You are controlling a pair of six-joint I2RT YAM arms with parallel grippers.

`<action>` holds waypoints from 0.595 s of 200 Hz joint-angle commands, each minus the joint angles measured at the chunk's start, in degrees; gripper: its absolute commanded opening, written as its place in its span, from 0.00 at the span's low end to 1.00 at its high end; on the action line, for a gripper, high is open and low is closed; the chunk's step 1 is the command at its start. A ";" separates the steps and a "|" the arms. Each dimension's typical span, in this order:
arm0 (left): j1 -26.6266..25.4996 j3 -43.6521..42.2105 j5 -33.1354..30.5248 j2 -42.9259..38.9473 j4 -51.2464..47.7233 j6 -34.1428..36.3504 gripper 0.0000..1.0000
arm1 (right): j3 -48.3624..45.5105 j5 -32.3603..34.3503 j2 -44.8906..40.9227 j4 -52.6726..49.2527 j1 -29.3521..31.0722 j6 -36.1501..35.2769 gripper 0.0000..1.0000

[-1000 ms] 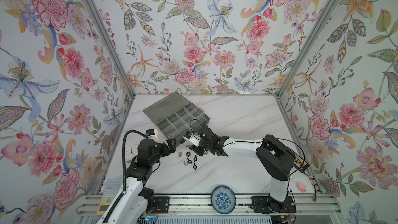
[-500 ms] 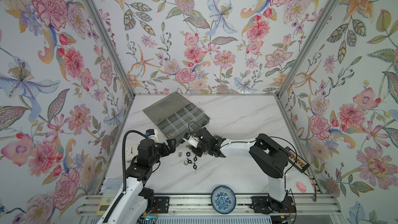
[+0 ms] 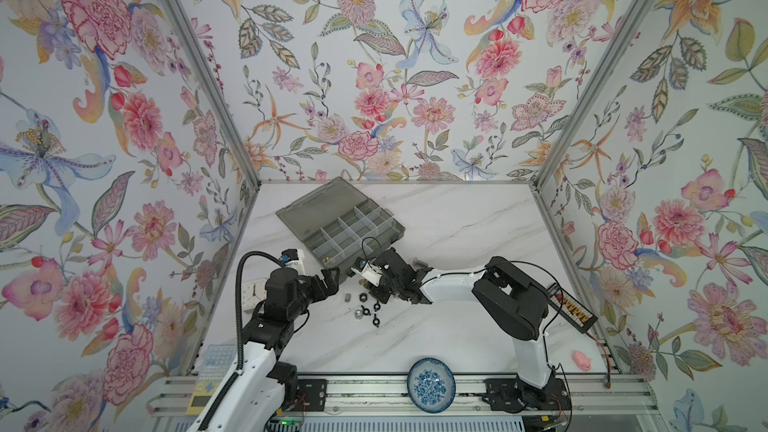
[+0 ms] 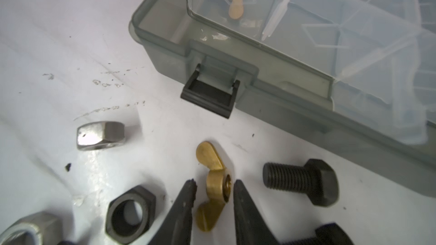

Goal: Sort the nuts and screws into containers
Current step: 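Move the right gripper back to the pile and grasp another brass wing nut, then lift the brass wing nut and carry it over the organizer box compartment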

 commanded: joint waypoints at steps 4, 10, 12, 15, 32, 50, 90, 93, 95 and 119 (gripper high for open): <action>0.85 -0.07 1.10 -0.28 0.61 0.88 0.99 | 1.38 0.85 2.23 0.62 0.46 0.82 0.31; 0.81 -0.07 1.12 -0.31 0.54 0.89 0.99 | 1.47 0.83 2.42 0.68 0.43 0.84 0.31; 0.85 -0.07 1.15 -0.31 0.55 0.92 0.99 | 1.48 0.88 2.41 0.70 0.48 0.85 0.31; 0.81 -0.07 1.19 -0.29 0.60 0.88 0.99 | 1.40 0.83 2.54 0.73 0.44 0.83 0.31; 0.87 -0.07 1.30 -0.39 0.61 0.96 0.99 | 1.65 1.00 3.06 0.80 0.45 0.89 0.31; 0.81 -0.16 1.30 -0.40 0.56 0.98 0.99 | 1.83 1.22 3.43 0.86 0.48 0.97 0.31; 0.81 -0.35 1.21 -0.57 0.51 1.10 0.99 | 1.65 1.80 3.37 0.91 0.44 1.06 0.29; 0.81 -0.36 1.21 -0.57 0.52 1.07 0.99 | 1.59 1.78 3.32 0.89 0.48 1.06 0.29; 0.81 -0.34 1.21 -0.57 0.52 1.09 1.00 | 1.57 1.91 3.30 0.89 0.49 1.06 0.29; 0.81 -0.34 1.29 -0.57 0.52 1.12 1.00 | 1.47 2.05 2.99 0.72 0.46 1.06 0.26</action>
